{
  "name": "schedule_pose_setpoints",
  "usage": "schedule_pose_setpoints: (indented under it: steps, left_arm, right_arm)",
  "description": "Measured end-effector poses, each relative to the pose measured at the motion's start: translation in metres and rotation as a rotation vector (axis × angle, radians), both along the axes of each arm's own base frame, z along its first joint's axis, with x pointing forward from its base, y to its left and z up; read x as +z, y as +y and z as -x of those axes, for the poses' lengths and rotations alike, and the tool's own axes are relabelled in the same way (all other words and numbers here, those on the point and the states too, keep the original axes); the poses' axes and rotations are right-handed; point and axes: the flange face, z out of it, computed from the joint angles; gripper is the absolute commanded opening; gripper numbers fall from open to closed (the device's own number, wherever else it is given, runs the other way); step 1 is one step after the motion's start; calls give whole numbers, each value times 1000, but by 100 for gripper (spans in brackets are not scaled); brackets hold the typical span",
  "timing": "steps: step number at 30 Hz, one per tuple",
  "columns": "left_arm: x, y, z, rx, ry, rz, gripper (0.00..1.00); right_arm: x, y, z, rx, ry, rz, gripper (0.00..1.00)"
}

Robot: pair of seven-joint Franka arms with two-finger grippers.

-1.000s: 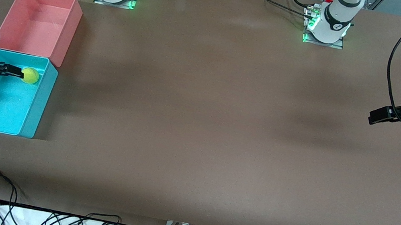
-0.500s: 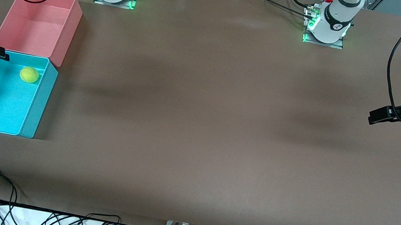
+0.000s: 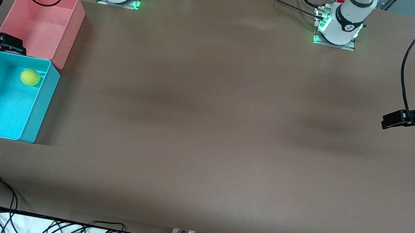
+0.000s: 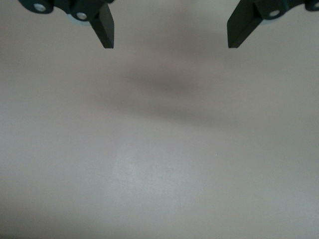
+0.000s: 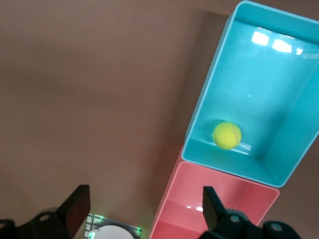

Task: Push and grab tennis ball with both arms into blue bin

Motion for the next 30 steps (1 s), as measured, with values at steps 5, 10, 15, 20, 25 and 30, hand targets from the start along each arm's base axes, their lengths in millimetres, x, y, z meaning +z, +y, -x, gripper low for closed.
schedule_pose_setpoints:
  steps: [5,10,15,20,25,30]
  left_arm:
    - [6,4,-1,8,-13,5,100]
    - [10,7,-2,16,-24,14,100]
    - [16,17,-2,50,-37,37,100]
    - [24,27,2,87,-49,57,100]
    - [33,27,8,85,-62,45,100]
    - [36,30,14,-5,-63,38,100]
  right_arm:
    - [17,17,7,-10,-10,10,100]
    - [24,33,12,-17,-7,16,100]
    - [29,44,17,-20,6,25,100]
    - [35,58,20,-36,-2,53,100]
    - [36,57,20,-61,-10,67,100]
    - [28,34,13,-127,-63,19,100]
